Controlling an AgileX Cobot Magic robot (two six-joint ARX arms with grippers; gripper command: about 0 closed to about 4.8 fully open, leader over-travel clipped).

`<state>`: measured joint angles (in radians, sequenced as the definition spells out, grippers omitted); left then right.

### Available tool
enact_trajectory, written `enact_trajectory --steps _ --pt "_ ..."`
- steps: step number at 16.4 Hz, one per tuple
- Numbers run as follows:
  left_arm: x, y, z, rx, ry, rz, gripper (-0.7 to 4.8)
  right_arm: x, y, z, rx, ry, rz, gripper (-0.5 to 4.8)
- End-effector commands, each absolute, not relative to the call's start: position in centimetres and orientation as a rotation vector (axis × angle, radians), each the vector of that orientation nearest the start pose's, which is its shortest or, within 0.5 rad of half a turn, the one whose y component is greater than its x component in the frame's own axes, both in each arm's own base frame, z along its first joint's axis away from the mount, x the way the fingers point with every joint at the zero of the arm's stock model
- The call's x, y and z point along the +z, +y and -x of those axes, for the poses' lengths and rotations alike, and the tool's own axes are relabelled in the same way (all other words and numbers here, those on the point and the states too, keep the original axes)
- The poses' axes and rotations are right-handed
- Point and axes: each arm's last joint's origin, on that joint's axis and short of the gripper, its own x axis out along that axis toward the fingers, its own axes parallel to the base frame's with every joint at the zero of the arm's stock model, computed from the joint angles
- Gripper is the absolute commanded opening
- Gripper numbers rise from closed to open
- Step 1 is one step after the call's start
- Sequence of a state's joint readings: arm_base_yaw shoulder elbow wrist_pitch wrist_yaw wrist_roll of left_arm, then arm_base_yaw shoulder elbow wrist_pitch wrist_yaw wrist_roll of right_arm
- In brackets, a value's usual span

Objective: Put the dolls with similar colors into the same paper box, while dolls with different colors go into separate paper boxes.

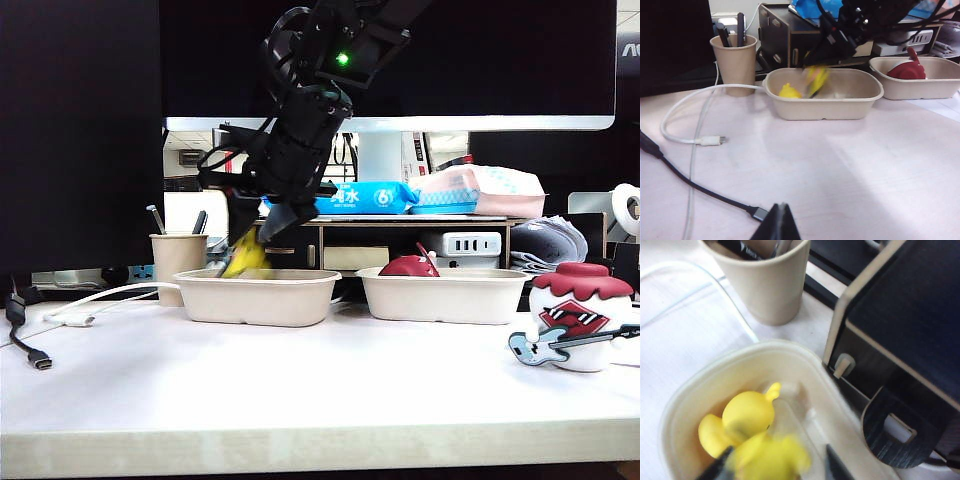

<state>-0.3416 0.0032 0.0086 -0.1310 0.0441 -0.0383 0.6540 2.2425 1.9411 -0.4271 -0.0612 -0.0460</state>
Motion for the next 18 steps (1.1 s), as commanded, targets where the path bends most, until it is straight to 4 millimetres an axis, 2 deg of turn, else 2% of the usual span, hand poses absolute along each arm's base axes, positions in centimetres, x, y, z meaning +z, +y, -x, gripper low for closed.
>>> enact_trajectory --steps 1,3,5,6,7,8,9,10,11,13,14,15,18 --pt "15.5 -3.4 -9.1 -0.386 0.119 0.017 -0.05 23.7 31.0 -40.0 0.702 0.693 0.257 2.35" --pt "15.5 -3.4 -9.0 -0.394 0.12 0.017 -0.05 24.3 30.6 -39.5 0.696 0.735 0.271 2.35" --pt "15.3 -4.4 -8.7 -0.49 0.138 0.006 -0.05 26.5 29.4 -38.2 0.652 0.777 0.323 2.35" --pt "15.1 -5.0 -8.5 -0.559 0.169 -0.006 -0.05 27.8 28.3 -37.5 0.622 0.794 0.383 2.36" --pt "14.9 -5.6 -8.4 -0.616 0.2 -0.019 -0.05 28.9 27.3 -36.9 0.579 0.81 0.442 2.67" --pt "14.4 -6.5 -8.0 -0.705 0.249 -0.044 -0.05 30.3 25.1 -36.0 0.518 0.877 0.502 2.88" --pt "14.2 -6.9 -7.8 -0.748 0.271 -0.058 -0.05 30.8 23.8 -35.6 0.5 0.936 0.513 2.89" --pt "14.1 -7.2 -7.6 -0.777 0.289 -0.068 -0.05 31.0 22.6 -35.2 0.483 0.992 0.521 2.9" --pt "13.9 -7.5 -7.4 -0.813 0.309 -0.082 -0.05 31.1 20.8 -34.6 0.458 1.071 0.531 3.36" --pt "13.8 -7.7 -7.2 -0.842 0.318 -0.091 -0.05 31.0 18.8 -33.3 0.426 1.13 0.534 3.39" --pt "13.8 -7.8 -7.1 -0.851 0.317 -0.092 -0.05 30.9 17.6 -32.3 0.408 1.154 0.523 3.5" --pt "13.8 -7.8 -7.1 -0.855 0.317 -0.092 -0.05 30.8 16.5 -31.0 0.389 1.172 0.503 3.88" --pt "13.8 -7.8 -7.1 -0.855 0.317 -0.092 -0.05 30.3 14.8 -27.8 0.377 1.178 0.481 4.38"
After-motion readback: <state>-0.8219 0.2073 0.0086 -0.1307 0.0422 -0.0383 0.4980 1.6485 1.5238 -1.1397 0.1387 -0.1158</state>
